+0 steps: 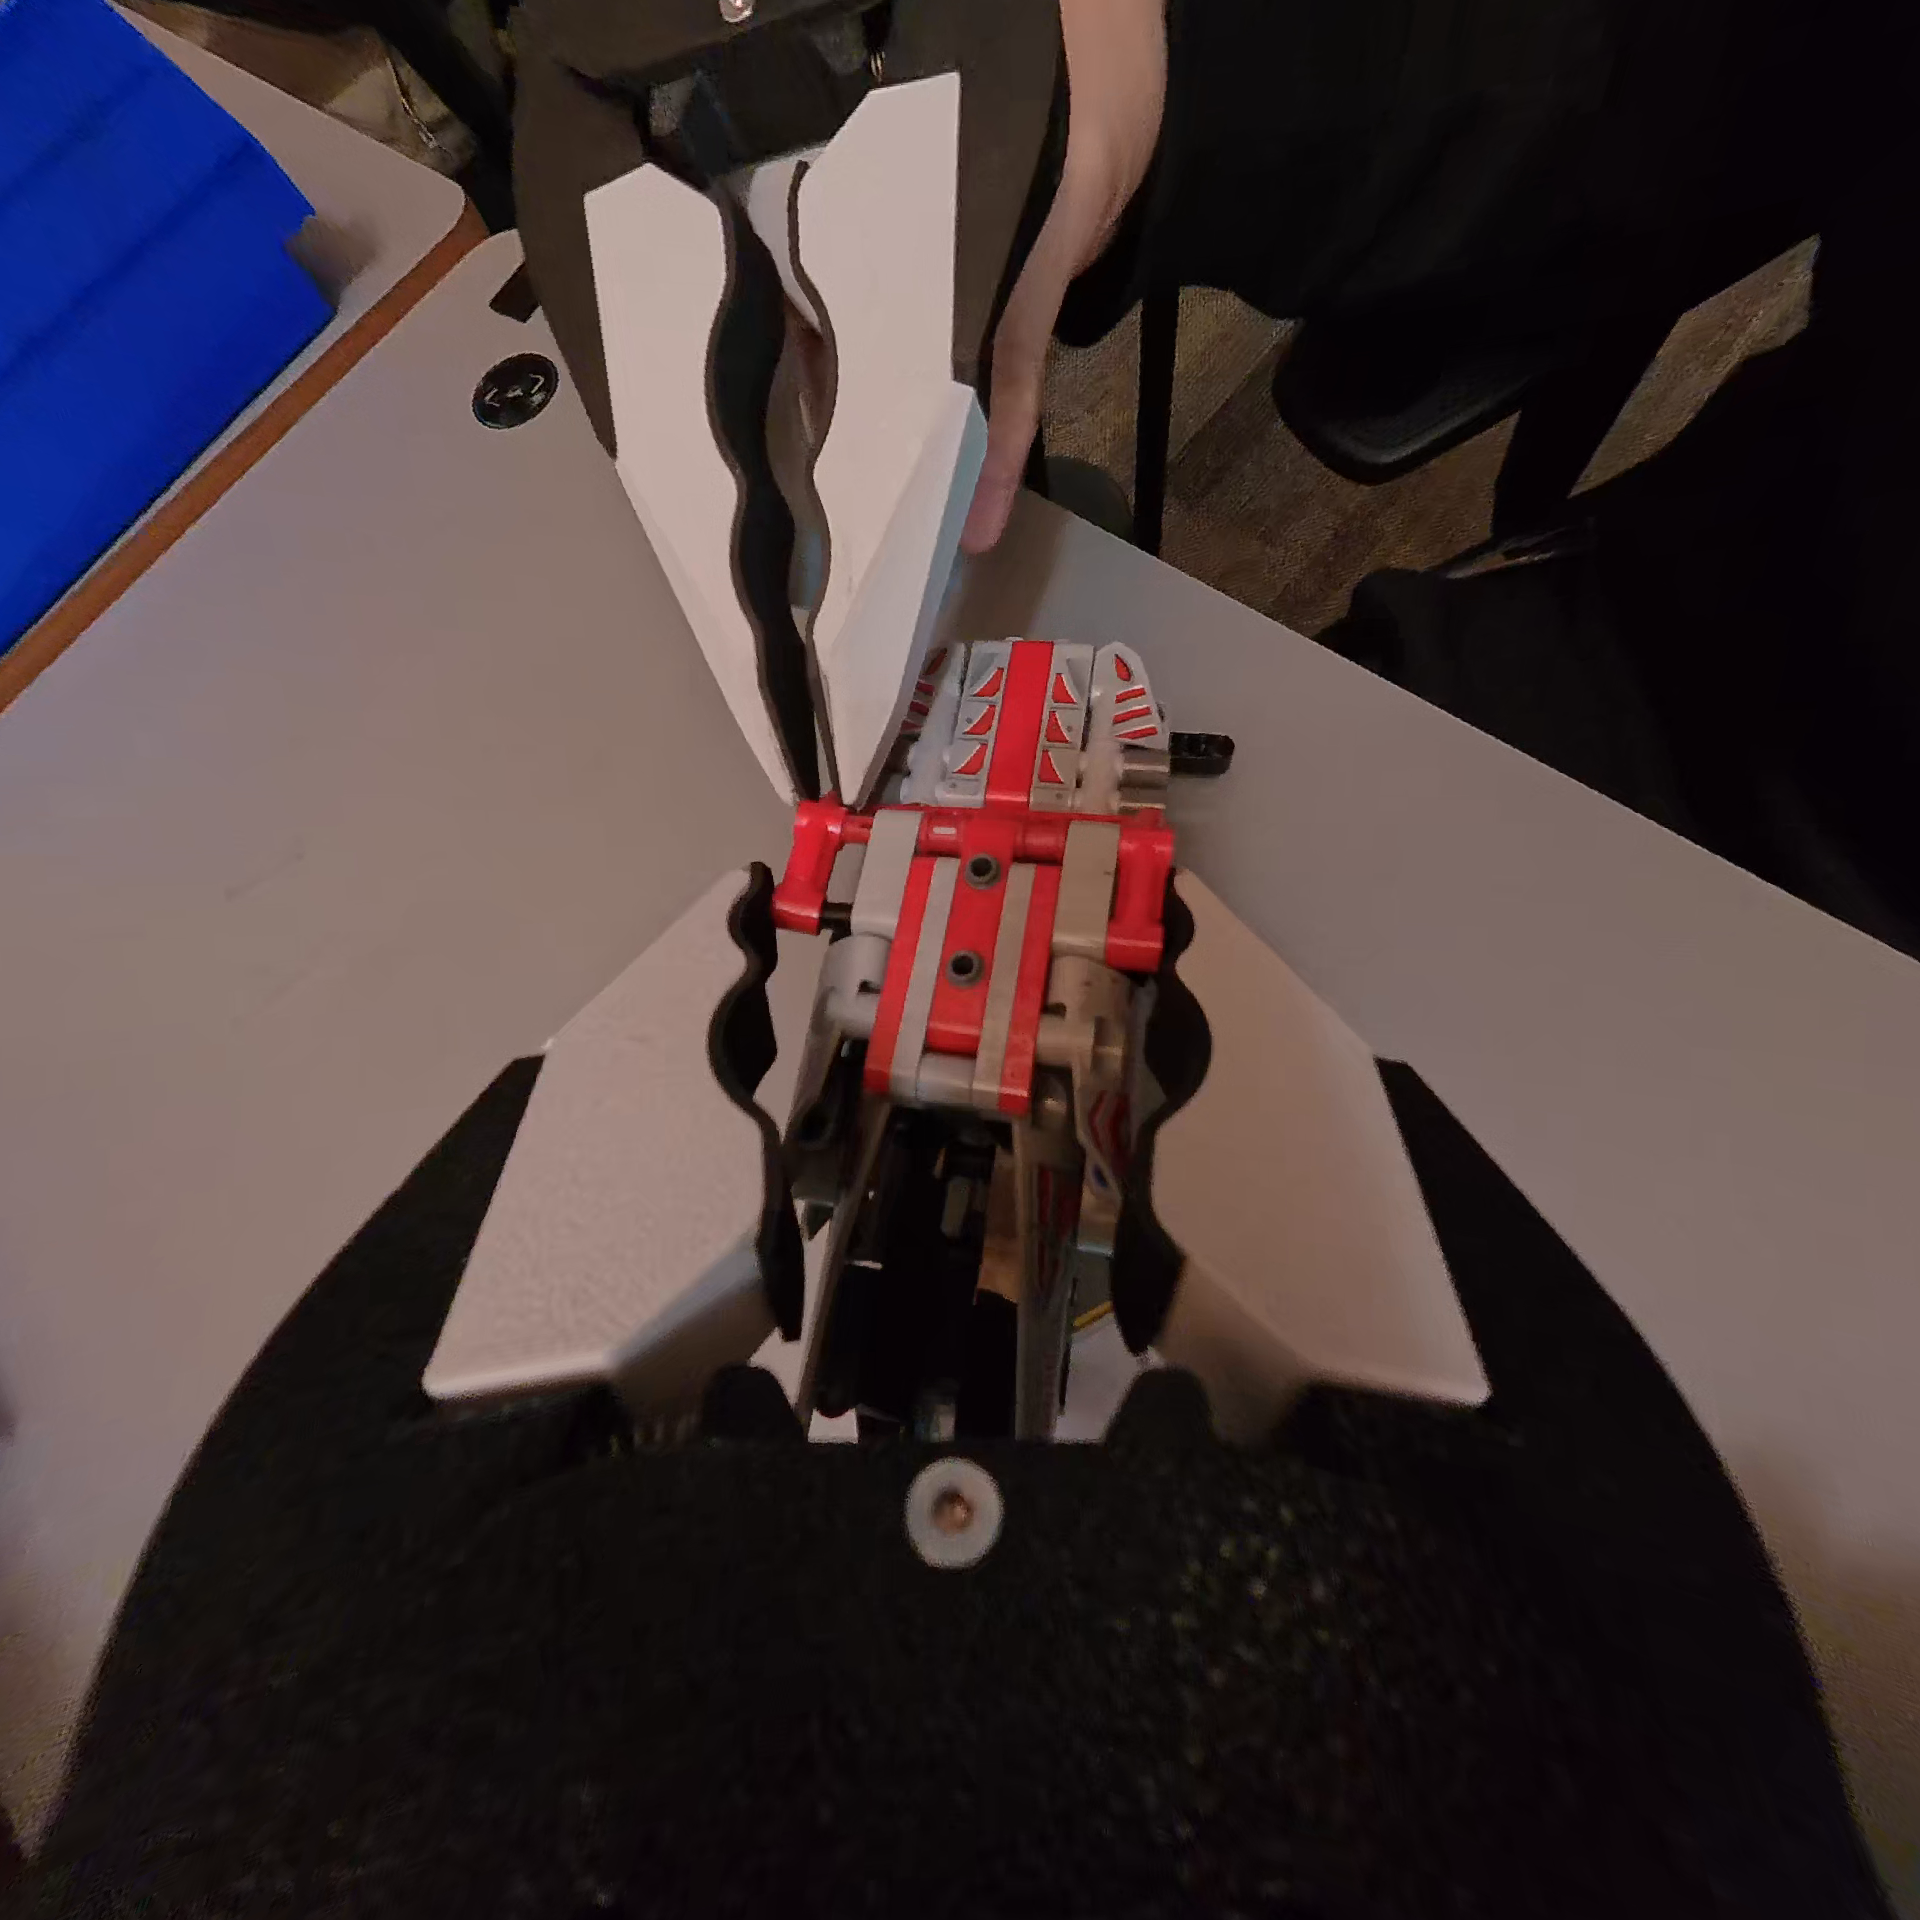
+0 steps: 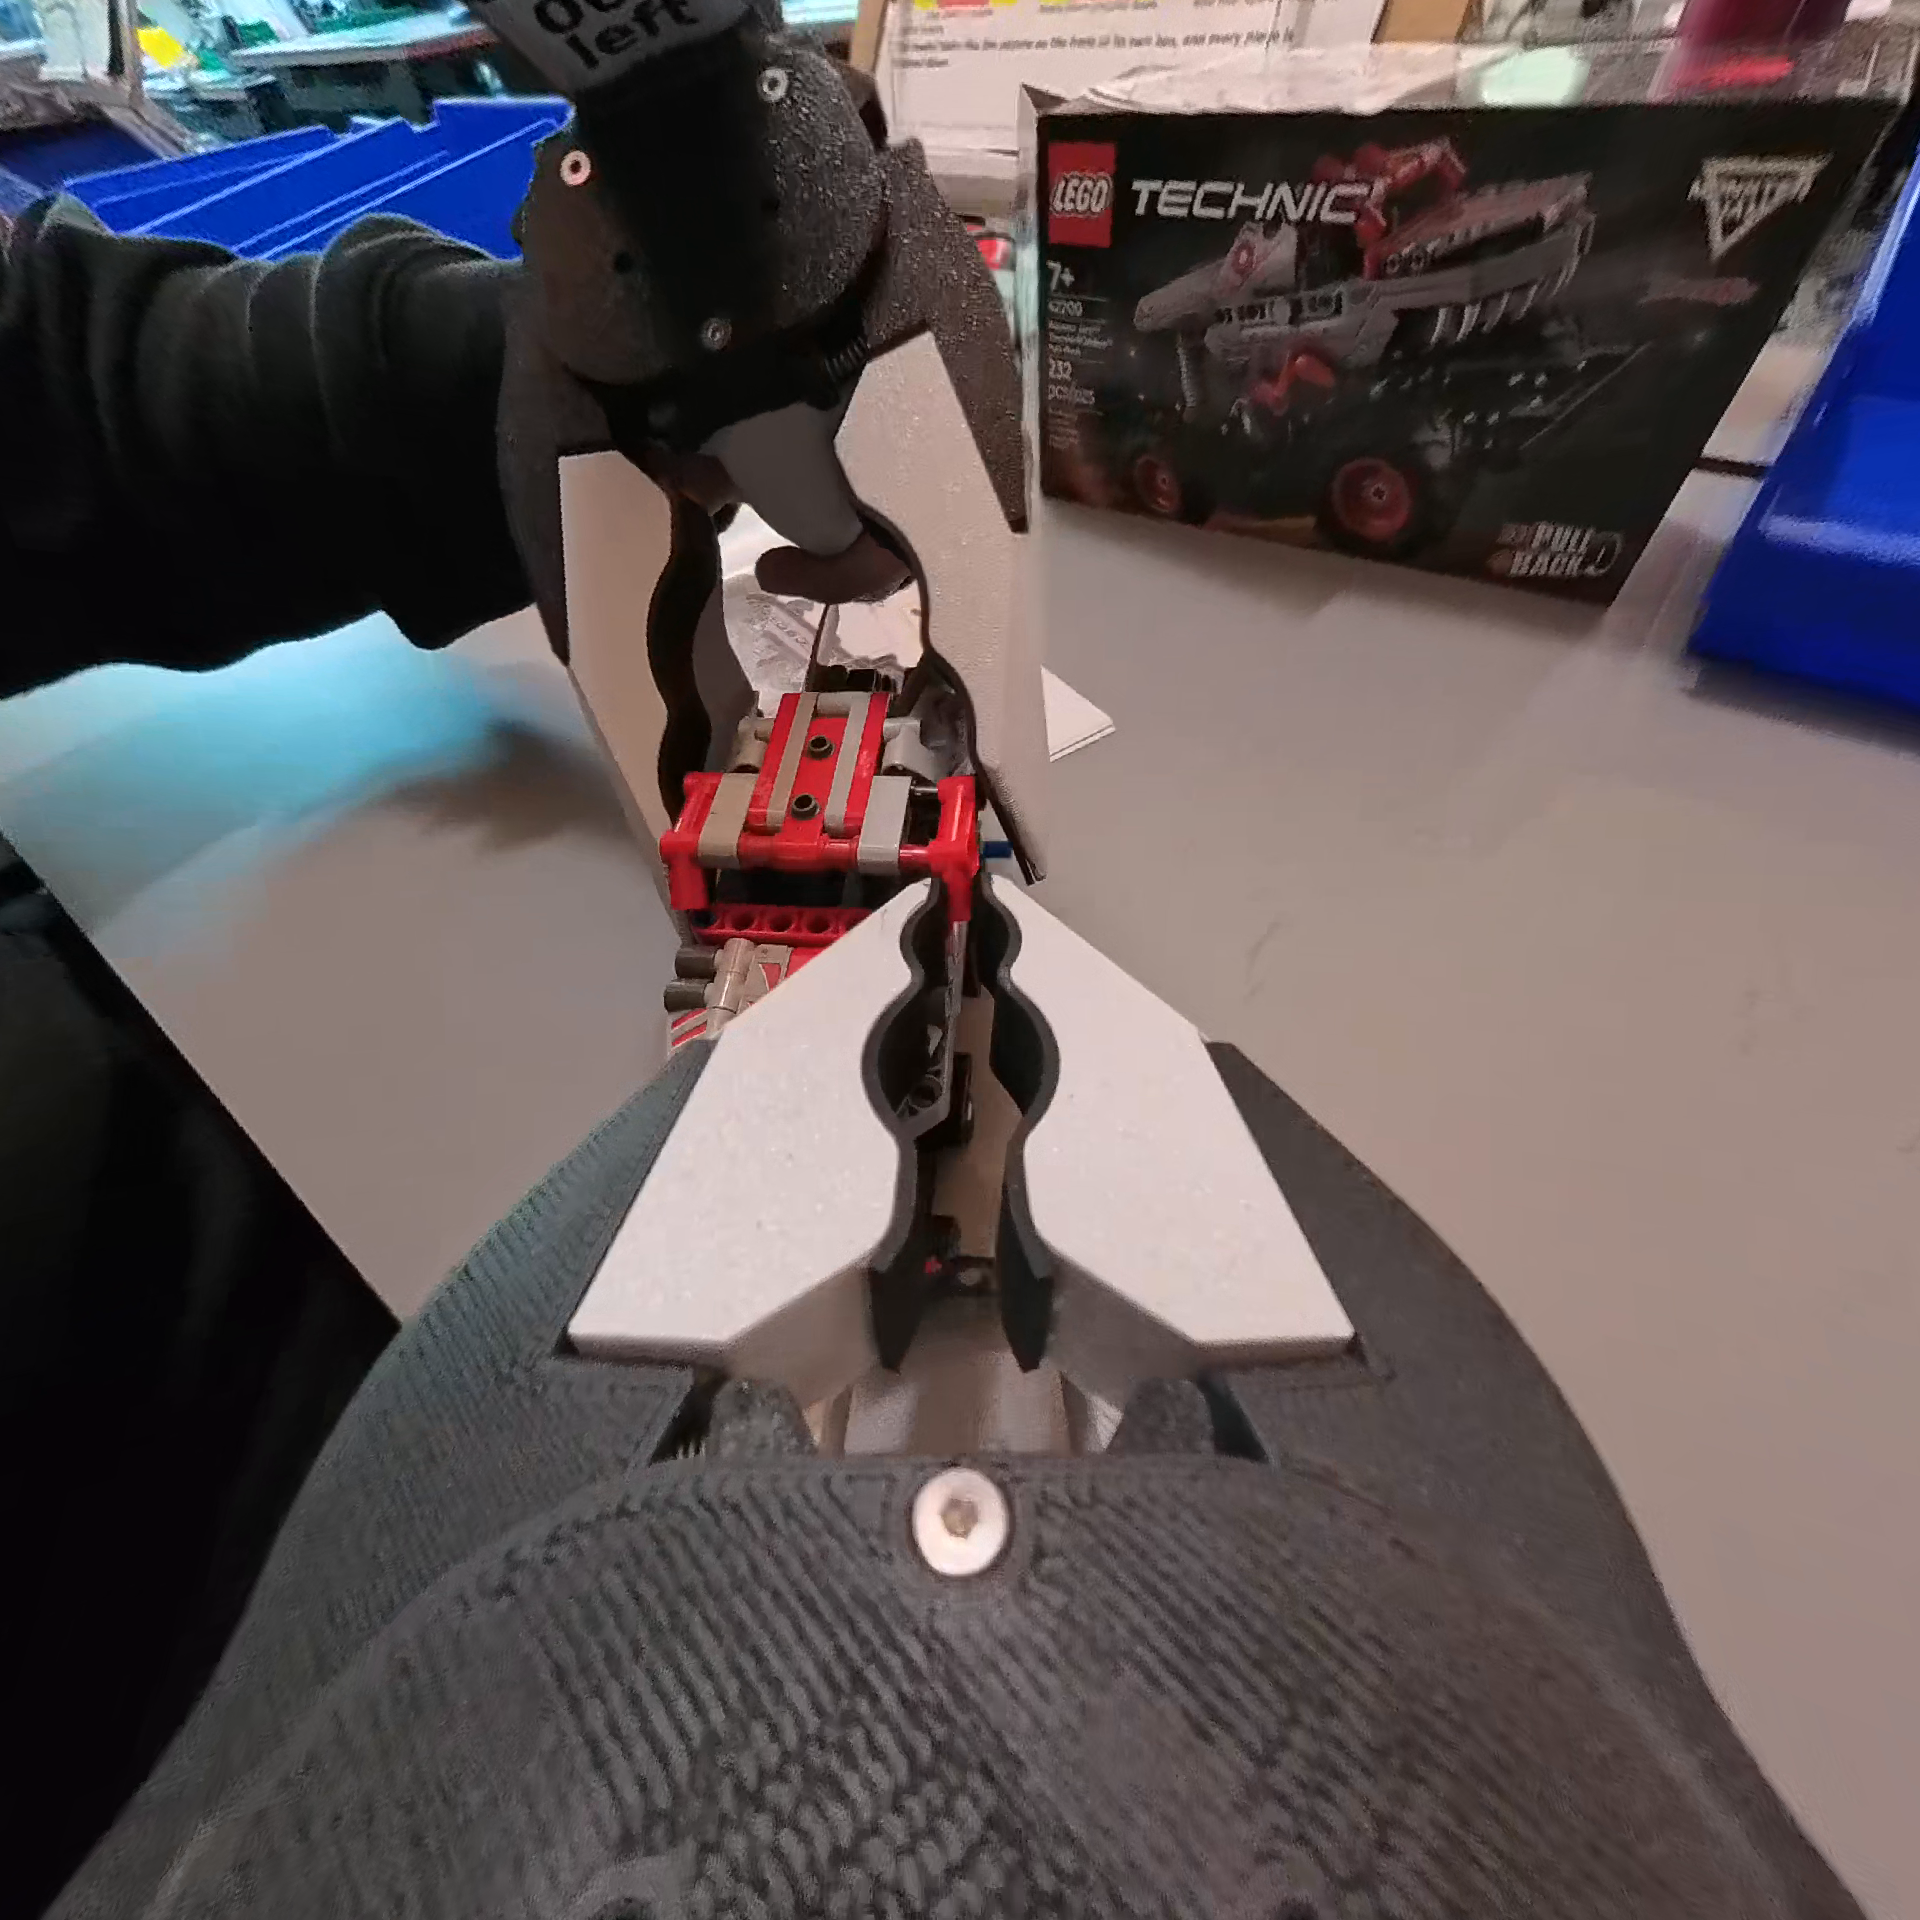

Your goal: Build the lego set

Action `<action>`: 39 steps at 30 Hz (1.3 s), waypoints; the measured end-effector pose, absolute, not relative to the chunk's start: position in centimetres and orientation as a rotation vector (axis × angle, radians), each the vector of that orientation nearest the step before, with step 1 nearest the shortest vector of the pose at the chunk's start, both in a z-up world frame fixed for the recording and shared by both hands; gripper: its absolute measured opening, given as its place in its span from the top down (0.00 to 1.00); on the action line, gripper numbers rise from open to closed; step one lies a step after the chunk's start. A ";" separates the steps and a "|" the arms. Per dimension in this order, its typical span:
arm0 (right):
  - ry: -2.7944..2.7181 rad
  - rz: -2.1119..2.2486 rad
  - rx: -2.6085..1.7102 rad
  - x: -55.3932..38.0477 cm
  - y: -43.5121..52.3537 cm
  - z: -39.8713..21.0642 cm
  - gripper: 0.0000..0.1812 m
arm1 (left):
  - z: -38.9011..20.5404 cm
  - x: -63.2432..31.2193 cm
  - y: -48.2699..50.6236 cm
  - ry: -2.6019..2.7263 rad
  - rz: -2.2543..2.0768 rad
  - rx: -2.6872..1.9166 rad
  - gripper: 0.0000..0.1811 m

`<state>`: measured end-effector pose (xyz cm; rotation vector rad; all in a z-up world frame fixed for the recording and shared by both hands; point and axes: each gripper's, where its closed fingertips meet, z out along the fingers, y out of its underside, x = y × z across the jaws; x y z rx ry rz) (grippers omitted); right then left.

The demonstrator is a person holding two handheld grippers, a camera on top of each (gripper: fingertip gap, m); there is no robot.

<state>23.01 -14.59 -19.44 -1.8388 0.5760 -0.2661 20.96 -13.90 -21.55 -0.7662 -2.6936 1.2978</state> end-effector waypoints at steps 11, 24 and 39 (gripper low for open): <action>0.636 -0.241 -1.846 22.9 -14.6 -19.6 1.00 | -21.3 21.1 -14.2 -2.733 1.318 -0.775 0.60; 0.752 -0.105 -1.753 23.9 -16.1 -20.4 0.94 | -21.2 21.3 -14.4 -2.744 1.359 -0.814 0.64; 0.470 0.026 -1.728 24.3 -15.0 -20.1 0.85 | -21.2 21.3 -14.5 -2.738 1.373 -0.793 0.64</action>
